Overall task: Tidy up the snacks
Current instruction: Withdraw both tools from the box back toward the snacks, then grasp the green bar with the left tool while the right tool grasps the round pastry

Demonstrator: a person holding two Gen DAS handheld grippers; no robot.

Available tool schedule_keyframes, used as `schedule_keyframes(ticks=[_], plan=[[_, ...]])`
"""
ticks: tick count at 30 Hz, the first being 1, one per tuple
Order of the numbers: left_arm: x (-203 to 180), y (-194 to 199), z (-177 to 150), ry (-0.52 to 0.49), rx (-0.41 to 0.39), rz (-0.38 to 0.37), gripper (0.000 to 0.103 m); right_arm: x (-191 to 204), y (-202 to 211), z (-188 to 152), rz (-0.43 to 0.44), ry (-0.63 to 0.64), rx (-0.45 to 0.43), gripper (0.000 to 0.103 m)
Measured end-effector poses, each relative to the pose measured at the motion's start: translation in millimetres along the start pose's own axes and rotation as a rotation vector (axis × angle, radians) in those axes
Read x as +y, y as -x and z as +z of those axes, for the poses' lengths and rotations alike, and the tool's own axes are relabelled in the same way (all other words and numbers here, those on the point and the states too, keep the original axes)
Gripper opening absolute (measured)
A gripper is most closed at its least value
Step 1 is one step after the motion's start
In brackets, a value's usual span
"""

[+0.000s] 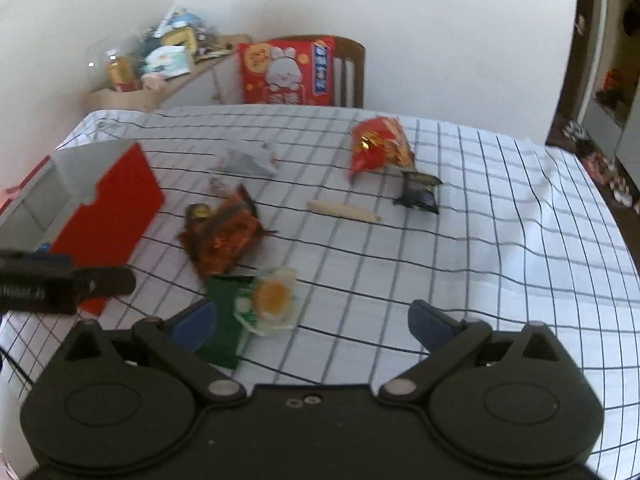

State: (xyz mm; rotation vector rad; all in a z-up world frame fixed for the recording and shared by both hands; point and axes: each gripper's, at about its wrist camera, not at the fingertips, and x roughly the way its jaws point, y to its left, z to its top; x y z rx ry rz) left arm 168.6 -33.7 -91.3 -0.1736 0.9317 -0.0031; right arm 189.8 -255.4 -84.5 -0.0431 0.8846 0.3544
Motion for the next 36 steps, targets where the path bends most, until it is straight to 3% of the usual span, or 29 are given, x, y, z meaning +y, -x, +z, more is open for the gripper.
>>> schedule_keyframes(ticks=[11, 18, 24, 31, 36], plan=[[-26.4, -38.3, -12.2, -0.044, 0.059, 0.037, 0.099, -21.1, -42.6, 8.4, 0.065, -0.098, 0.121, 0.098], [-39.5, -58.9, -13.6, -0.077, 0.089, 0.046, 0.099, -18.7, -73.5, 17.9, 0.159, -0.160, 0.211, 0.098], [-46.2, -72.3, -10.6, -0.094, 0.110, 0.031, 0.097, -8.6, -99.0, 21.8, 0.196, -0.167, 0.262, 0.086], [-50.2, -87.3, -10.4, -0.101, 0.142, 0.020, 0.083, -1.2, -116.2, 21.5, 0.191, -0.141, 0.295, 0.077], [-53.7, -94.2, -12.3, -0.123, 0.163, -0.008, 0.067, 1.9, -117.6, 21.5, 0.190, -0.113, 0.293, 0.073]])
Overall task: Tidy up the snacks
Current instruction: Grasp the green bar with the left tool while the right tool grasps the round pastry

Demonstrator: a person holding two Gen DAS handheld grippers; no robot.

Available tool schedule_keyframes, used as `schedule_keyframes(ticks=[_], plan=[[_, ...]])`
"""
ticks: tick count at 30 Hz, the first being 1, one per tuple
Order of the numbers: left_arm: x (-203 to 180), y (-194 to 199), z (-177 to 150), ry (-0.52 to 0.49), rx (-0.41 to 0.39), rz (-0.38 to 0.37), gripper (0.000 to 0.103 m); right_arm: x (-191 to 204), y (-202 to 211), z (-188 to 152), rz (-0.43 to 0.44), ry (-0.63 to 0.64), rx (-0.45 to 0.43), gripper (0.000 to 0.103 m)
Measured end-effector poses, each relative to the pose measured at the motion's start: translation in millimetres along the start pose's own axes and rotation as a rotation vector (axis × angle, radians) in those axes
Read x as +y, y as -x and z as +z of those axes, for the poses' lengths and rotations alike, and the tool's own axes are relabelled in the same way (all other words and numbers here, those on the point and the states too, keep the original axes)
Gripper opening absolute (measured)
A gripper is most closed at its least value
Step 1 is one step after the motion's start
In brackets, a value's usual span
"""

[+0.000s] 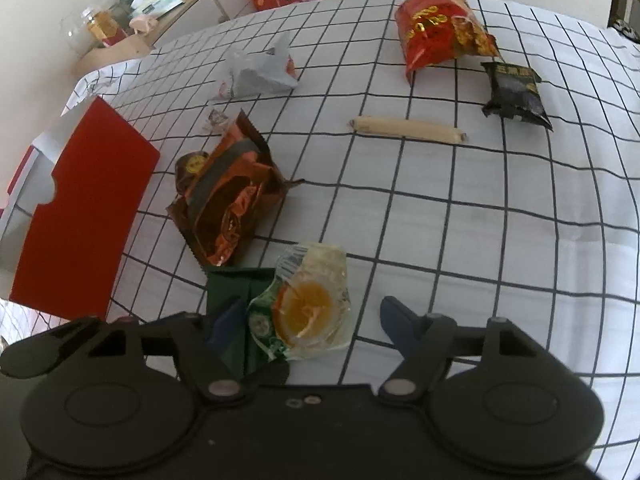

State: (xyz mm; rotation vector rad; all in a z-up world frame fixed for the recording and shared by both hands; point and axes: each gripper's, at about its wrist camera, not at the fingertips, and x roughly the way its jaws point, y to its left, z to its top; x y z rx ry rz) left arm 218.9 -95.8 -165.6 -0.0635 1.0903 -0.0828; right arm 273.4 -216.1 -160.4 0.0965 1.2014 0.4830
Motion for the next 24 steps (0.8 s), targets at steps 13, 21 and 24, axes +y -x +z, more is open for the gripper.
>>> schedule_keyframes(ticks=[13, 21, 24], plan=[[1.1, -0.6, -2.9, -0.005, -0.002, -0.040, 0.046, 1.5, 5.1, -2.3, 0.019, 0.005, -0.025, 0.053], [7.9, 7.0, -4.5, 0.027, -0.007, -0.047, 0.037, -8.7, 20.3, -7.5, 0.001, -0.037, -0.062, 0.051], [9.2, 11.0, -5.1, 0.026, -0.009, -0.048, 0.031, -14.9, 25.9, -8.9, -0.003, -0.057, -0.069, 0.051]])
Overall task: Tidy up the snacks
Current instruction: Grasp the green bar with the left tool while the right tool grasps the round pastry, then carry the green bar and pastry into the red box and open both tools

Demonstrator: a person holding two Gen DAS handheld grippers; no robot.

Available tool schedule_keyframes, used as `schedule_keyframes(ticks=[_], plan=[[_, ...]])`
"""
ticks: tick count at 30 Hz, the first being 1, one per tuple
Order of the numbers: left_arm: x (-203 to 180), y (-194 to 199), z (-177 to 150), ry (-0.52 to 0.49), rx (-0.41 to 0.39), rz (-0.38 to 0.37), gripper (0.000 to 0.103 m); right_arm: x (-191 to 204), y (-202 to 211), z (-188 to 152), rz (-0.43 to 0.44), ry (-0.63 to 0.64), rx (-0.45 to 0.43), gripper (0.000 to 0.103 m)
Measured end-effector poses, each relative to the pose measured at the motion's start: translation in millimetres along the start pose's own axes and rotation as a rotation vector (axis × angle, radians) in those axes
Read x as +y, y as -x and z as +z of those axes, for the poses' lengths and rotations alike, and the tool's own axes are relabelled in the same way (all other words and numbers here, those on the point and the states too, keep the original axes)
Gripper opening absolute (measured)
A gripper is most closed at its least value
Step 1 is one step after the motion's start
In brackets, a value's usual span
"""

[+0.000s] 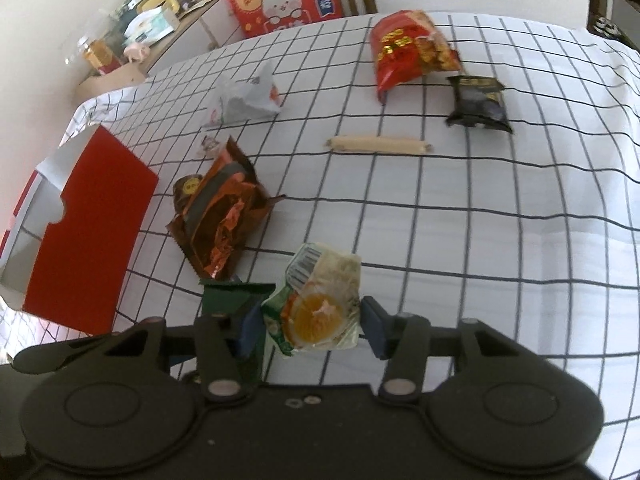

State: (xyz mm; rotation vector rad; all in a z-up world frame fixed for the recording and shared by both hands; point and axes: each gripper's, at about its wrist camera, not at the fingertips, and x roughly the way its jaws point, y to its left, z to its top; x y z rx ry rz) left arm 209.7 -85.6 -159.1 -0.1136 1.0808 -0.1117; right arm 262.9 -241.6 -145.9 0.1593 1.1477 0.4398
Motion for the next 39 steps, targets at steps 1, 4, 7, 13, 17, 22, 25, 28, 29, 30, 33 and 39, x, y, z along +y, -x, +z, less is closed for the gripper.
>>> schedule_keyframes(ticks=[1, 4, 7, 13, 17, 22, 25, 28, 29, 30, 33, 39], plan=[[-0.1, 0.1, -0.8, -0.003, 0.001, 0.007, 0.031, -1.1, 1.5, -0.4, -0.001, -0.004, 0.000, 0.051], [1.5, 1.8, -2.6, -0.005, -0.001, 0.008, 0.031, -2.9, 7.0, -2.8, -0.001, -0.003, -0.004, 0.051], [1.9, 3.0, -3.4, -0.011, -0.004, 0.023, 0.031, -4.4, 13.3, -6.4, 0.011, -0.007, -0.006, 0.051], [6.0, 1.9, -2.3, 0.024, 0.016, 0.012, 0.042, -7.7, 21.5, -13.4, 0.020, -0.021, -0.012, 0.052], [3.5, 2.4, 0.2, 0.031, 0.007, 0.012, 0.063, -11.3, 26.1, -17.9, 0.025, -0.031, -0.013, 0.052], [-9.8, -8.7, 2.1, -0.025, 0.030, 0.073, 0.063, -14.9, 29.0, -21.2, 0.021, -0.045, -0.016, 0.052], [-14.0, -15.1, 1.3, -0.035, 0.036, 0.097, 0.062, -17.3, 31.1, -23.4, 0.018, -0.050, -0.016, 0.052], [-16.7, -16.9, 1.1, -0.051, 0.031, 0.110, 0.061, -19.3, 32.8, -25.5, 0.015, -0.052, -0.015, 0.052], [-17.5, -17.0, 1.1, -0.054, 0.030, 0.112, 0.060, -19.7, 33.3, -26.3, 0.016, -0.052, -0.015, 0.052], [-18.4, -16.8, 0.8, -0.058, 0.026, 0.113, 0.058, -20.1, 33.6, -26.9, 0.016, -0.052, -0.015, 0.052], [-21.3, -15.6, -1.3, -0.081, 0.014, 0.133, 0.044, -21.3, 33.9, -27.7, 0.014, -0.056, -0.016, 0.052], [-18.6, -12.8, -3.2, -0.078, 0.004, 0.128, 0.043, -22.2, 34.5, -29.0, 0.009, -0.058, -0.014, 0.052]])
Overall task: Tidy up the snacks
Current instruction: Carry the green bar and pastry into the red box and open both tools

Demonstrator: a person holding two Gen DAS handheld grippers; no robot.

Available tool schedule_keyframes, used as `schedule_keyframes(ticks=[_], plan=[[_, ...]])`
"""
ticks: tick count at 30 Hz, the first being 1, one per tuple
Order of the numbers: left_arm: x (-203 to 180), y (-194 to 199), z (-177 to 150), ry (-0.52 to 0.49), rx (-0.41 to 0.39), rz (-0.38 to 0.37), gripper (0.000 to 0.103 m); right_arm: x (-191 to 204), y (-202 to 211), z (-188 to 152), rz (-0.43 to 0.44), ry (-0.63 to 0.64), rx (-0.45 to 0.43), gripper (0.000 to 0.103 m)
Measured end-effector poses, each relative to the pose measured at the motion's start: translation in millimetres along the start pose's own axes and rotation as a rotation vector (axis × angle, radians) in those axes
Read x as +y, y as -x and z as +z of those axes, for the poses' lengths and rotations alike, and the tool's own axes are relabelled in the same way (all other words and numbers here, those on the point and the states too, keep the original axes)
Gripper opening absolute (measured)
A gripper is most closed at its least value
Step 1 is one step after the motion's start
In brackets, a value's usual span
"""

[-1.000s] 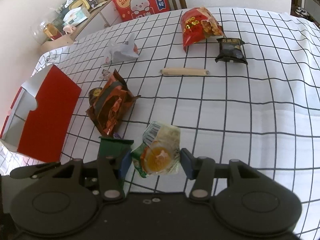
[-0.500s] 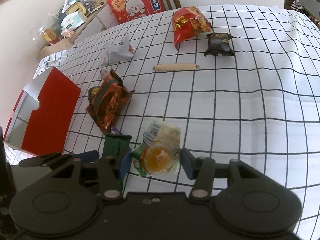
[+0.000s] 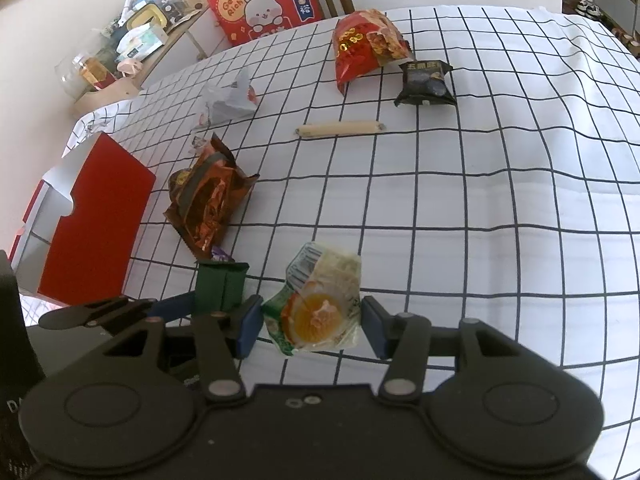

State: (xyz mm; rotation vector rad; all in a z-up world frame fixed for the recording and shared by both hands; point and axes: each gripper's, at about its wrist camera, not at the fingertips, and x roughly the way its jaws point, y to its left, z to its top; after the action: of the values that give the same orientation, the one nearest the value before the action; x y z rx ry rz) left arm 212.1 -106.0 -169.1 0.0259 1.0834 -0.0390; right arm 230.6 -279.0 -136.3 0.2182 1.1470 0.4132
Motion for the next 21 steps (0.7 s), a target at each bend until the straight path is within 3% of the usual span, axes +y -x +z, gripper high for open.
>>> schedule_keyframes(ticks=[12, 21], plan=[[37.1, 44.6, -7.2, 0.131, -0.023, -0.072, 0.043, 25.1, 13.9, -0.8, 0.000, 0.069, -0.009, 0.052], [72.8, 99.3, -16.4, 0.188, -0.108, -0.002, 0.043, 65.4, 36.6, 1.4, 0.051, 0.157, -0.034, 0.052]])
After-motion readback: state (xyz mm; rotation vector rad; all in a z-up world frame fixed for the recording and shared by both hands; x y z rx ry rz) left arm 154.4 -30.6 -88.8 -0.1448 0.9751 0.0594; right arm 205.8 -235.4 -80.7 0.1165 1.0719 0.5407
